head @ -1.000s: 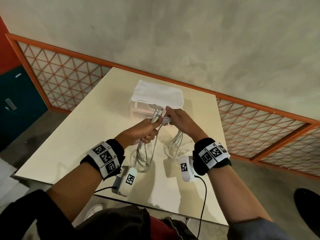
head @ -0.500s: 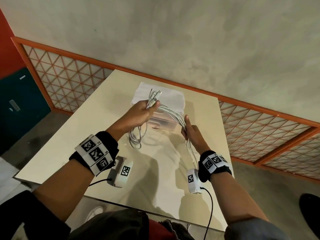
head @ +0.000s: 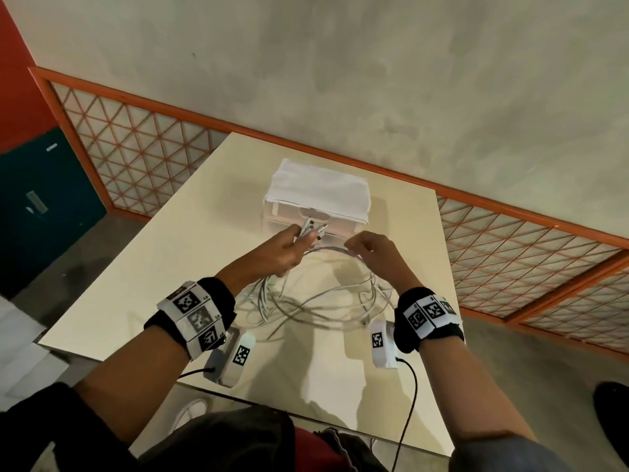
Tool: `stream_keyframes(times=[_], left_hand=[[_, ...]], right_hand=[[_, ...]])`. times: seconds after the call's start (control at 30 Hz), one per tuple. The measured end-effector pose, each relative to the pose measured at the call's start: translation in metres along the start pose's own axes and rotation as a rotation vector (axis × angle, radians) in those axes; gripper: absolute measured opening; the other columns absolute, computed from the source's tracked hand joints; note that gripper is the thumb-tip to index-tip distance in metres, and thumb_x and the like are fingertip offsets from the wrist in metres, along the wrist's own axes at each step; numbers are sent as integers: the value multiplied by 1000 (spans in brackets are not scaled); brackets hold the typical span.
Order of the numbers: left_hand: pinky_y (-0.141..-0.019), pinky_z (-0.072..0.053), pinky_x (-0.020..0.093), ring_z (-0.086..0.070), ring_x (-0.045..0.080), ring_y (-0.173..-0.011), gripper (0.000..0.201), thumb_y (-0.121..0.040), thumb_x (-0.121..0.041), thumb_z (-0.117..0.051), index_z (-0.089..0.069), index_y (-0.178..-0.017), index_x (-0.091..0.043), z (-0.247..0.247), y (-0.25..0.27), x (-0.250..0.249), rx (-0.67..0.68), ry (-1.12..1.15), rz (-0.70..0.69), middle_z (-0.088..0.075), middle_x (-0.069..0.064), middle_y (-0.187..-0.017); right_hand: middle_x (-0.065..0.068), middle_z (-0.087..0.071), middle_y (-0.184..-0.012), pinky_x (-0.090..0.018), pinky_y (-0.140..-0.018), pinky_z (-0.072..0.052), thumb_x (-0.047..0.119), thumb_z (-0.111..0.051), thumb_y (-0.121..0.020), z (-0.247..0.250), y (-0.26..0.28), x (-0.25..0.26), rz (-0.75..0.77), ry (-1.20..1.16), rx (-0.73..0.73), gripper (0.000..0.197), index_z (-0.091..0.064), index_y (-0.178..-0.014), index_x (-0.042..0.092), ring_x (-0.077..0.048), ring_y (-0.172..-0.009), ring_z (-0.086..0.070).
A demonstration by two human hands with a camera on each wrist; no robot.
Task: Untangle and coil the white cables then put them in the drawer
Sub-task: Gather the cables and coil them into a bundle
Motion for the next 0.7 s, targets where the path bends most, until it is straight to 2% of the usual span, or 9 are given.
stream_keyframes(times=[0.07, 0.17, 0.27, 0.37, 0.47, 0.57, 0.7], left_hand=[[-44, -20, 19, -24, 5, -48, 29, -99, -44, -33, -36, -80, -21, -3, -3, -1, -5, 60, -24, -25, -4, -64], [-42, -19, 18, -24, 5, -47, 29, -101, -39, -30, -34, -84, -16, -6, -4, -5, -19, 112, -64, -25, -1, -65], [-39, -22, 12, -27, 1, -42, 25, -101, -36, -28, -33, -87, -15, -7, -6, -4, -72, 132, -65, -29, -2, -67], [-42, -23, 14, -29, 0, -41, 22, -102, -32, -26, -29, -85, -19, -9, -8, -4, -101, 128, -55, -35, -1, -73], [-47, -26, 17, -30, 0, -41, 20, -102, -32, -26, -28, -85, -23, -13, -8, -4, -91, 143, -44, -42, -2, -78], [-48, -27, 18, -32, 0, -42, 20, -102, -30, -27, -29, -83, -26, -13, -10, -4, -99, 170, -56, -45, 0, -78], [-50, -30, 20, -34, 3, -47, 20, -103, -27, -27, -32, -84, -23, -11, -11, -5, -142, 181, -76, -47, 1, -74]], right_hand=[[1, -68, -82, -20, -70, -48, 17, -52, -97, -4, -1, 25, 17, -138, 59, 17, -68, -91, 12, -13, -73, -64], [-6, -68, -85, -17, -65, -52, 19, -51, -98, -6, 4, 54, 65, -342, 90, 21, -65, -102, 4, -13, -72, -65], [-7, -69, -83, -19, -69, -54, 15, -58, -94, -9, 9, 69, 80, -506, 134, 15, -64, -103, 4, -14, -75, -67], [-11, -69, -86, -23, -73, -55, 8, -67, -86, -14, 10, 73, 64, -633, 184, 24, -60, -109, 3, -16, -77, -69], [-7, -69, -84, -24, -74, -55, 0, -68, -82, -14, 11, 77, 71, -655, 182, 28, -58, -108, 6, -15, -75, -69], [-1, -68, -79, -22, -70, -53, -3, -67, -82, -11, 11, 77, 77, -642, 155, 28, -60, -105, 11, -11, -73, -68], [-5, -66, -81, -22, -70, -52, -3, -64, -84, -5, 11, 73, 53, -644, 111, 34, -58, -115, 8, -12, -72, -65]])
Point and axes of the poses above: each hand's wrist, its own y-axis away from the middle knuckle, its own z-axis out of the back of the hand, x = y × z, the point moved 7 cm from there along -y, towards the middle knuckle
